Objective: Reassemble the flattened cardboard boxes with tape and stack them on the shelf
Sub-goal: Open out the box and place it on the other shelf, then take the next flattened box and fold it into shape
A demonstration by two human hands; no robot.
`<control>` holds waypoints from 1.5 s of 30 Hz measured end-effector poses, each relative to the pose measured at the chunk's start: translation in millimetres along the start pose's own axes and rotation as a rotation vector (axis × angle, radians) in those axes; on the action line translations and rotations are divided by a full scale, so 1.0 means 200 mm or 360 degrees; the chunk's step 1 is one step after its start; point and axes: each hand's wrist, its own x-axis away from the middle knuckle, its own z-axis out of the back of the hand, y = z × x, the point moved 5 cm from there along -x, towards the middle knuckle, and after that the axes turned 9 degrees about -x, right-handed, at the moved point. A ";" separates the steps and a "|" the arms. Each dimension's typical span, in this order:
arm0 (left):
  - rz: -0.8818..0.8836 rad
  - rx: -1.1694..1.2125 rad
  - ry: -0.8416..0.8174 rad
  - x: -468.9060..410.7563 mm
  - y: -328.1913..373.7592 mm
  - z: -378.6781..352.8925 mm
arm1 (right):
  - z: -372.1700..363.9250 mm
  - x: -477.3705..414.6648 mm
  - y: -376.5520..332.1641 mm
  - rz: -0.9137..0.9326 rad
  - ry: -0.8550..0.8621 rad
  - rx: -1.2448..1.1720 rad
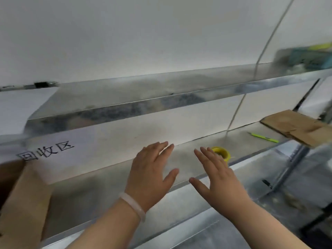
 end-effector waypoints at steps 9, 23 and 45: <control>-0.0445 0.0341 0.0099 -0.62 1.17 -0.48 | 0.84 0.29 0.88 -0.0460 0.0285 0.0252; -0.0688 0.0552 -0.0100 -1.24 1.97 -1.46 | 1.25 0.32 2.04 -0.1193 0.0277 0.0198; -0.0707 0.0386 -0.0557 -2.09 2.62 -2.53 | 1.37 -0.30 3.68 -0.1882 0.0404 -0.0865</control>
